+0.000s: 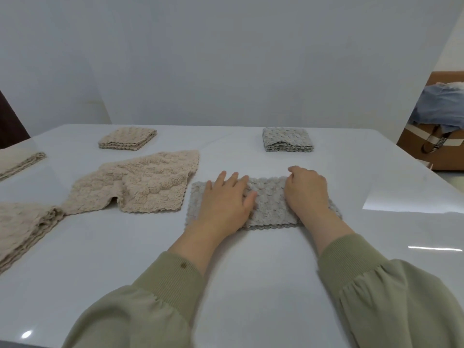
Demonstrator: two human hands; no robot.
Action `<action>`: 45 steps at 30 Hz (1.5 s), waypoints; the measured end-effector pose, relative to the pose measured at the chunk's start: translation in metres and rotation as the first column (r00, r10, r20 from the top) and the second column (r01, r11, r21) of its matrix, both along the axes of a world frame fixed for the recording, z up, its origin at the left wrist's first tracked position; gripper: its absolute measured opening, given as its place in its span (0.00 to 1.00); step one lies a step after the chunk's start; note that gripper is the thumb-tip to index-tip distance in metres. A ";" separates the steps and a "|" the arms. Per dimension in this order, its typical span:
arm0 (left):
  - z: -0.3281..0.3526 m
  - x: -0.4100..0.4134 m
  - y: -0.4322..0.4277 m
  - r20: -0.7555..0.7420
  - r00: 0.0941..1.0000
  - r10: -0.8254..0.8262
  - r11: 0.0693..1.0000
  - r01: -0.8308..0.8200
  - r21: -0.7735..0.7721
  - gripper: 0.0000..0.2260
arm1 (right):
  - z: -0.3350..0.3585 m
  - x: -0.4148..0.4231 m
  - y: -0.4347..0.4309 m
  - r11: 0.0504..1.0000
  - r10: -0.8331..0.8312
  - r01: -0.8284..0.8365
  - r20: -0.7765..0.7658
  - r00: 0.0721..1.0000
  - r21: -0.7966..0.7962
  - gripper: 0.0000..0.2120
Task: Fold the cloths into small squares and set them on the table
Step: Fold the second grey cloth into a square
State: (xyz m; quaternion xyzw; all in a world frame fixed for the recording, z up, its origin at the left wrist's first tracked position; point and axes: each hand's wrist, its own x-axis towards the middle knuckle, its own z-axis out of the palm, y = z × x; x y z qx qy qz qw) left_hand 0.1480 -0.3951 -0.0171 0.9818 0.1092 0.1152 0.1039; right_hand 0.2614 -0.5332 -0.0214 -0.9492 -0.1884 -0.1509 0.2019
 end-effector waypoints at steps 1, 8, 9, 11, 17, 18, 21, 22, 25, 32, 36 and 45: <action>-0.002 0.002 -0.007 -0.017 0.999 -0.037 0.999 0.037 -0.001 0.25 | 0.000 0.004 -0.005 0.999 -0.032 0.031 -0.012 0.999 -0.032 0.18; -0.014 0.012 -0.021 -0.228 0.971 -0.078 0.992 0.097 0.077 0.28 | -0.005 0.022 -0.019 0.975 -0.139 0.112 -0.134 0.981 -0.193 0.17; -0.014 0.012 -0.021 -0.229 0.970 -0.077 0.992 0.097 0.077 0.29 | -0.005 0.023 -0.018 0.975 -0.140 0.113 -0.136 0.981 -0.192 0.18; -0.014 0.012 -0.020 -0.227 0.971 -0.078 0.992 0.097 0.076 0.29 | -0.003 0.024 -0.018 0.980 -0.146 0.122 -0.154 0.977 -0.158 0.20; -0.014 0.012 -0.021 -0.226 0.971 -0.076 0.992 0.095 0.077 0.28 | 0.000 0.028 -0.020 0.984 -0.166 0.178 -0.284 0.944 0.020 0.19; -0.015 0.013 -0.020 -0.226 0.971 -0.077 0.992 0.096 0.077 0.28 | 0.001 0.028 -0.020 0.982 -0.169 0.187 -0.284 0.944 0.039 0.18; -0.015 0.013 -0.020 -0.224 0.971 -0.078 0.993 0.095 0.070 0.28 | 0.001 0.025 -0.020 0.978 -0.132 0.170 -0.273 0.953 0.119 0.14; -0.015 0.013 -0.020 -0.224 0.972 -0.078 0.993 0.095 0.068 0.28 | 0.001 0.024 -0.020 0.977 -0.106 0.151 -0.268 0.958 0.152 0.13; -0.015 0.013 -0.020 -0.225 0.971 -0.077 0.994 0.094 0.063 0.28 | 0.000 0.020 -0.019 0.955 0.004 0.066 -0.235 0.972 0.288 0.13; -0.014 0.012 -0.018 -0.176 0.982 -0.072 0.997 0.077 0.018 0.30 | 0.003 0.005 -0.009 0.884 0.104 -0.197 0.233 0.967 0.425 0.14; -0.011 0.012 -0.010 0.071 0.997 -0.026 0.982 0.039 -0.187 0.24 | 0.005 -0.014 -0.002 0.857 0.207 -0.363 0.400 0.893 0.366 0.16; 0.002 0.005 0.010 0.303 0.949 -0.083 0.708 0.270 -0.653 0.21 | 0.021 -0.058 0.007 0.672 0.432 -0.482 0.232 0.872 0.562 0.14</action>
